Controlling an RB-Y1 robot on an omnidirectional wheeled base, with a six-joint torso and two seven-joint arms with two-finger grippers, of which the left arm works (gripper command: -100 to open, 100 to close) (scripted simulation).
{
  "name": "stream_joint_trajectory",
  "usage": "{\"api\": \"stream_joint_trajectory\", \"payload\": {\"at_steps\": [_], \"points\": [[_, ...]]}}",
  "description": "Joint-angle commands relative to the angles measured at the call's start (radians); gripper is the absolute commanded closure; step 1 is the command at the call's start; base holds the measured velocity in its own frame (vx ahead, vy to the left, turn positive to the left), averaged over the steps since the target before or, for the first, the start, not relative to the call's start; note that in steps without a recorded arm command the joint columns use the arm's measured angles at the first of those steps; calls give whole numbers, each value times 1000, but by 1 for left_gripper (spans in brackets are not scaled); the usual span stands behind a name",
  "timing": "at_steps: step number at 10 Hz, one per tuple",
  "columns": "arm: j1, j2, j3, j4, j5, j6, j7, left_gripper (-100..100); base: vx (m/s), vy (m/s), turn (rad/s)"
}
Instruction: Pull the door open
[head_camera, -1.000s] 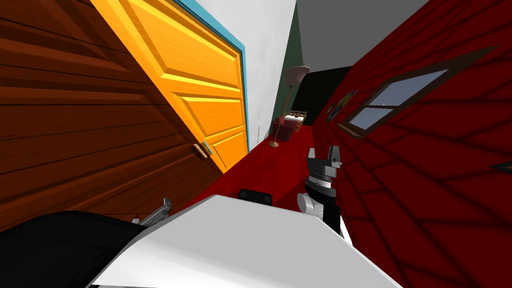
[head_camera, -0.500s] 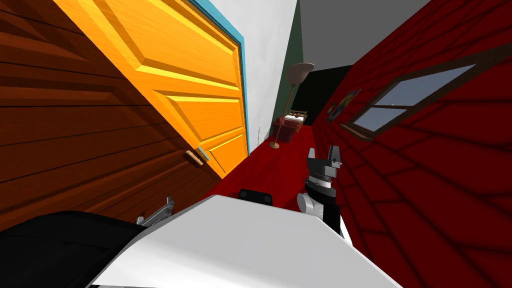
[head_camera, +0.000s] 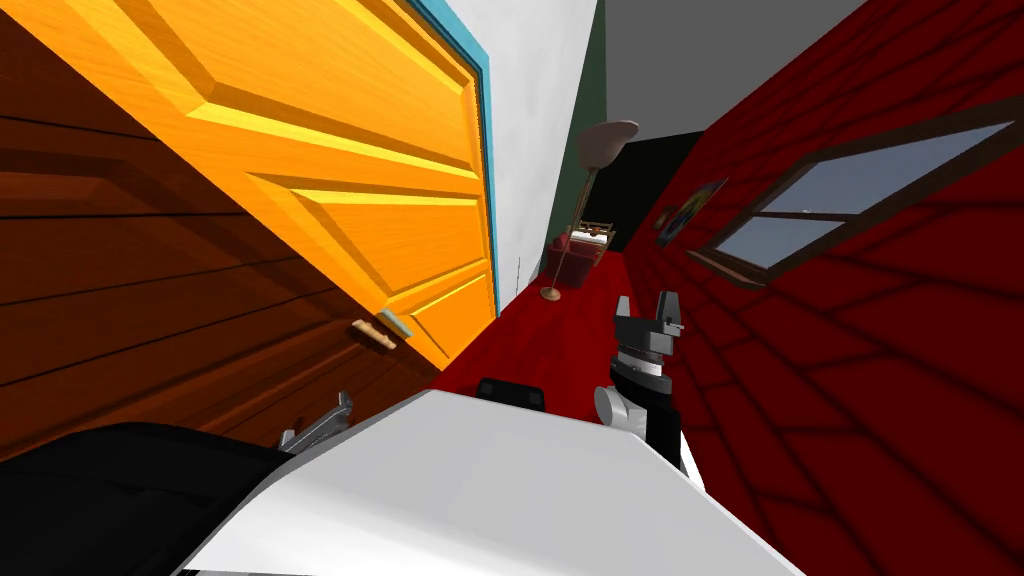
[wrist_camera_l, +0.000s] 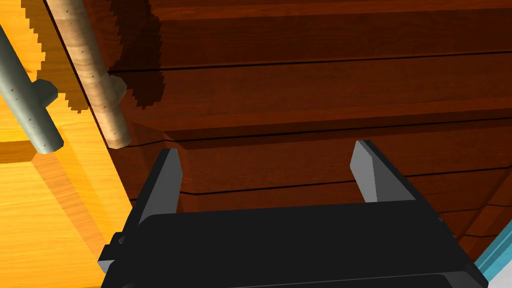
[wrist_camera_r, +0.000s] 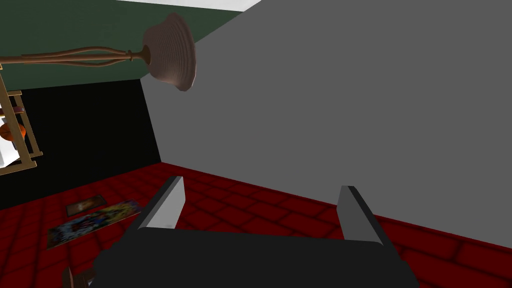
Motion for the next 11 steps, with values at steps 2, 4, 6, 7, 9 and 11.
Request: {"api": "stream_joint_trajectory", "payload": {"at_steps": [2,4,6,7,9,11], "points": [[-2,-3,-1,1,-2,1,1,-100,236,110,-26],[-4,-5,-2,1,-3,2,2,-100,212,132,-30],[-5,-6,-3,1,-4,3,3,-100,182,124,-27],[-6,-7,-3,1,-4,4,3,-100,228,142,-40],[-8,-9,-4,1,-5,5,4,-100,231,128,-32],[-8,-10,-4,1,-5,5,3,-100,145,79,-25]]}}
